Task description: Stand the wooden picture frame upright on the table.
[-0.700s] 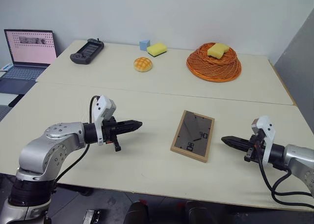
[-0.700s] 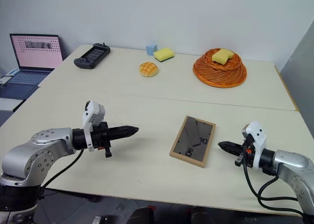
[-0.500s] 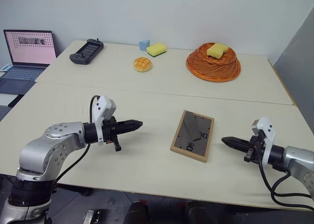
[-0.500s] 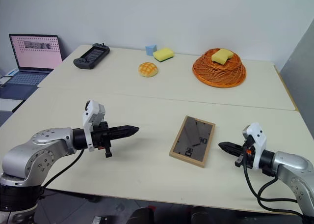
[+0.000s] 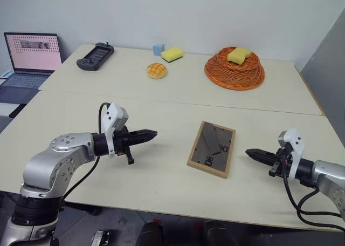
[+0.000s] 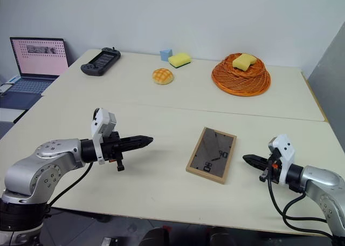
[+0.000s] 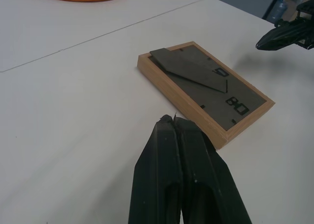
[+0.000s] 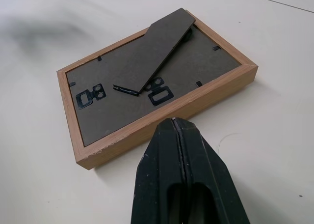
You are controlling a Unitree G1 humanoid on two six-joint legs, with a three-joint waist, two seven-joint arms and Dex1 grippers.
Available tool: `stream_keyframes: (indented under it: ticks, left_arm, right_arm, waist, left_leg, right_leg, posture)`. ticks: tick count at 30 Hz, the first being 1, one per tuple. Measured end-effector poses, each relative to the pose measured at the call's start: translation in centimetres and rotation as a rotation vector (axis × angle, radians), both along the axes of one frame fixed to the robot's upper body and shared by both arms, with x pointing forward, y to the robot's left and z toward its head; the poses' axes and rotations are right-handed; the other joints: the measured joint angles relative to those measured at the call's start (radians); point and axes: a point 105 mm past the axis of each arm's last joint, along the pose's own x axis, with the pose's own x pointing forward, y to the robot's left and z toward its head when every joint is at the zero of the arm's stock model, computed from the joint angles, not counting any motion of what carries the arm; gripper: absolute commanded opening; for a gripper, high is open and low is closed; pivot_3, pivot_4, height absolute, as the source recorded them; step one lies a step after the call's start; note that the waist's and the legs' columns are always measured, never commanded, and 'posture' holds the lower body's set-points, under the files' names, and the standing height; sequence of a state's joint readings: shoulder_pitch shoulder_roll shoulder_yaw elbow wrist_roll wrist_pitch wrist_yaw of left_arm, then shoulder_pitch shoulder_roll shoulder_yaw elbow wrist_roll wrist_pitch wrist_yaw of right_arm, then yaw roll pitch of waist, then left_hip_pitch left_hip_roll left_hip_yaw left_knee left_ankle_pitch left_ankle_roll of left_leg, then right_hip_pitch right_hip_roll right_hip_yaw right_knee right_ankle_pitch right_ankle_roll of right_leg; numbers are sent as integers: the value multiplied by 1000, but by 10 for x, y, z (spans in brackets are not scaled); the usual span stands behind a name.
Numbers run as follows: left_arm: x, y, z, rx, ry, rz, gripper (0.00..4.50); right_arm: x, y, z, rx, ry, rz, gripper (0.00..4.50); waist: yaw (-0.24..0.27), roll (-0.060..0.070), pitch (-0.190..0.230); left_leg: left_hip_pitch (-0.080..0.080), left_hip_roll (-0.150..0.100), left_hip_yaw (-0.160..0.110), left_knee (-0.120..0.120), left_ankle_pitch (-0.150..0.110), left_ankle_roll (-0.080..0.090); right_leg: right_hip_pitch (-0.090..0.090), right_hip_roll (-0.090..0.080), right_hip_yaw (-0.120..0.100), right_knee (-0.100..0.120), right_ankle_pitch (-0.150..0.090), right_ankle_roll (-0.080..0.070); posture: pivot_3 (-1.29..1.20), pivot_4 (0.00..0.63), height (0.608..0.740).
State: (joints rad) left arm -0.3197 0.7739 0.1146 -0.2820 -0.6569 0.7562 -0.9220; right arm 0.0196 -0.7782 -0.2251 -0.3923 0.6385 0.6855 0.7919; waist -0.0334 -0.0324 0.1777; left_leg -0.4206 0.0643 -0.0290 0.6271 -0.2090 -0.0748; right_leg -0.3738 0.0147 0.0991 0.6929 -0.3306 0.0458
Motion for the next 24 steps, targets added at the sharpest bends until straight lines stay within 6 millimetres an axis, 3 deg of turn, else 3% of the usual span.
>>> stream_keyframes:
  ticks: [12,19,24]
  left_arm:
    - [6,-3,1,3,-9,0,20]
    - [22,-19,-25,36,35,-68,20]
    - [43,-40,-36,74,38,-185,20]
  right_arm:
    - [1,-1,-4,-26,-18,-7,0]
    - [7,-1,-29,-136,-7,-33,0]
    - [6,6,-25,-121,-28,-34,0]
  waist:
    - [1,0,0]
    - [1,0,0]
    - [3,0,0]
  left_leg:
    - [0,0,0,0,0,0]
    - [0,0,0,1,0,0]
    - [-1,-1,0,1,0,0]
  right_leg:
    - [0,0,0,0,0,0]
    - [0,0,0,0,1,-2]
    - [0,0,-1,1,2,-3]
  posture:
    - [0,150,740]
    - [0,150,740]
    - [0,150,740]
